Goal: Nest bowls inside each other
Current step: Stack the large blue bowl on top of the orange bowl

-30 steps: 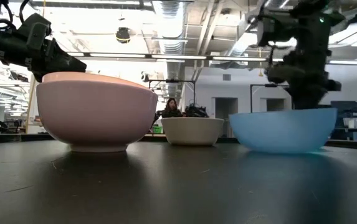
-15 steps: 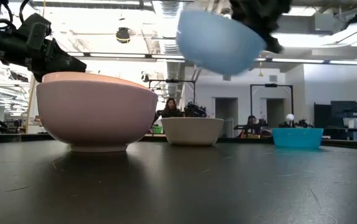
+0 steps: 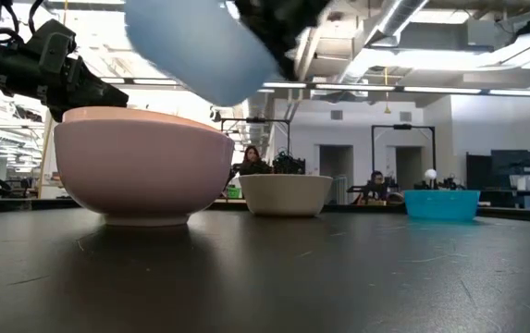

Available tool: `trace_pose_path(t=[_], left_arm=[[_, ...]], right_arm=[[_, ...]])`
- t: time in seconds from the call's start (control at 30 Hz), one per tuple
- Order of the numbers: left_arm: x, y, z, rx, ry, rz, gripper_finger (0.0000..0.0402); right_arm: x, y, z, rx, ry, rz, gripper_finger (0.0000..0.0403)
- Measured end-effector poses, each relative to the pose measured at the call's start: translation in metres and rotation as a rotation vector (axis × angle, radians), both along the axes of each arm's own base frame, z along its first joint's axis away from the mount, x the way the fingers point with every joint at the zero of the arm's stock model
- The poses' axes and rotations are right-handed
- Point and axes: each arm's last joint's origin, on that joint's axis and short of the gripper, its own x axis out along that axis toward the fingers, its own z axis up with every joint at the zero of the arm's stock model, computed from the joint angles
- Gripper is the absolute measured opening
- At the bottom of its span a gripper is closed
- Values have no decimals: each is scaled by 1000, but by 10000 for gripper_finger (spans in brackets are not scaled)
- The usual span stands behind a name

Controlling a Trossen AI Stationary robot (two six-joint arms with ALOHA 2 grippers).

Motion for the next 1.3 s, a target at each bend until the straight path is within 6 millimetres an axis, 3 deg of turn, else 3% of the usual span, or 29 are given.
trace_pose_path(t=[0.17, 0.37, 0.67, 0.9, 1.3], left_arm=[[0, 0, 0, 0, 0, 0, 140], [0, 0, 0, 0, 0, 0, 140], [0, 0, 0, 0, 1, -2, 140], [0, 0, 0, 0, 1, -2, 140], [0, 0, 0, 0, 2, -3, 140]], right_arm=[[38, -2, -11, 14, -7, 94, 2], [61, -10, -30, 23, 11, 121, 2], [59, -26, -39, 31, 53, 79, 2], [58, -25, -44, -8, 82, 41, 7], [63, -19, -59, -33, 122, 22, 93]])
